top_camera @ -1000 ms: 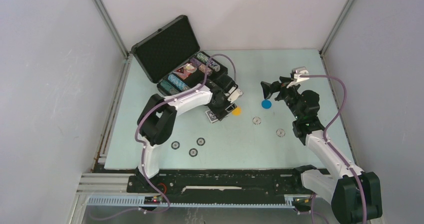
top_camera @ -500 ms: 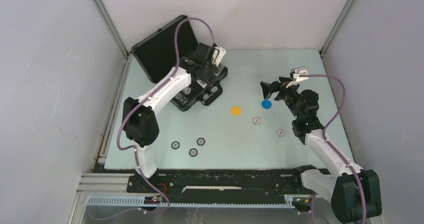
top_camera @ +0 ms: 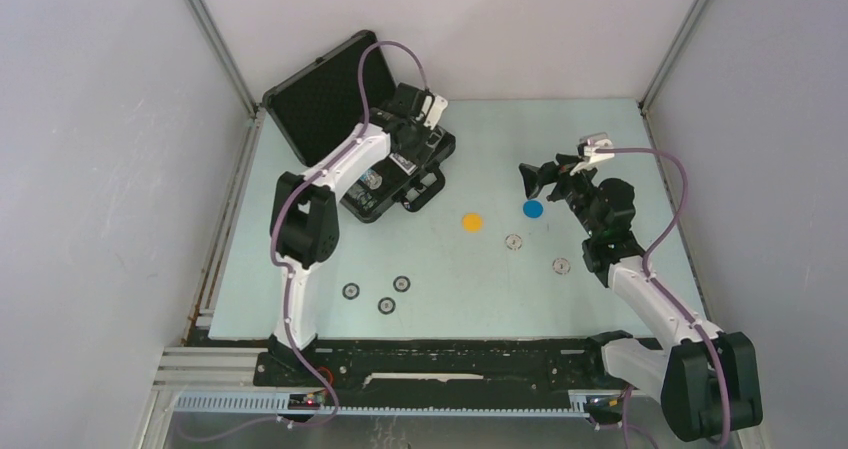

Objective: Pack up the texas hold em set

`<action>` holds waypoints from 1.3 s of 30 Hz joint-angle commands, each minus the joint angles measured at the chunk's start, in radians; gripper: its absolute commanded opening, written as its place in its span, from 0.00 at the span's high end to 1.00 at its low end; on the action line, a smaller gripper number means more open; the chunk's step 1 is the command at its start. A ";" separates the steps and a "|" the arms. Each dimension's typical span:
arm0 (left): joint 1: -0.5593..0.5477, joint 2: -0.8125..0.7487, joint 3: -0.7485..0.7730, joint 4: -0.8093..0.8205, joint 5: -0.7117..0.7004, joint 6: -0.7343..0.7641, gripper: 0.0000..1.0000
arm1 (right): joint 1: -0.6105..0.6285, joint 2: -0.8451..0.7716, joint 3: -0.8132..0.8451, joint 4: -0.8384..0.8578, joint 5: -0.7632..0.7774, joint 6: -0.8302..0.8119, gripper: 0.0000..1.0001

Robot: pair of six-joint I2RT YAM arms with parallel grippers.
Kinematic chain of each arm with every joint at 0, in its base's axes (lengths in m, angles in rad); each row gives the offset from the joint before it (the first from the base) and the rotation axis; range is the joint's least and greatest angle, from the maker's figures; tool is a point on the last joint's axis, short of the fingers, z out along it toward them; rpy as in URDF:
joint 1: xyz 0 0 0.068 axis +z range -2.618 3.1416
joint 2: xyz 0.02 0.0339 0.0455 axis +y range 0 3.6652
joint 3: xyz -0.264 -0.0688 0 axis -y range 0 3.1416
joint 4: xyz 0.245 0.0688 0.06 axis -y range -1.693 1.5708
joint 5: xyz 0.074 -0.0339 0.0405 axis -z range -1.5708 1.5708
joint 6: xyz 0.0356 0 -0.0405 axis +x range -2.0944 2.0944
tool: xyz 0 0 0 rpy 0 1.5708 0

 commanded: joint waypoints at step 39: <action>0.081 0.098 0.040 -0.067 0.101 0.002 0.43 | -0.013 0.046 0.010 0.072 -0.027 0.007 0.00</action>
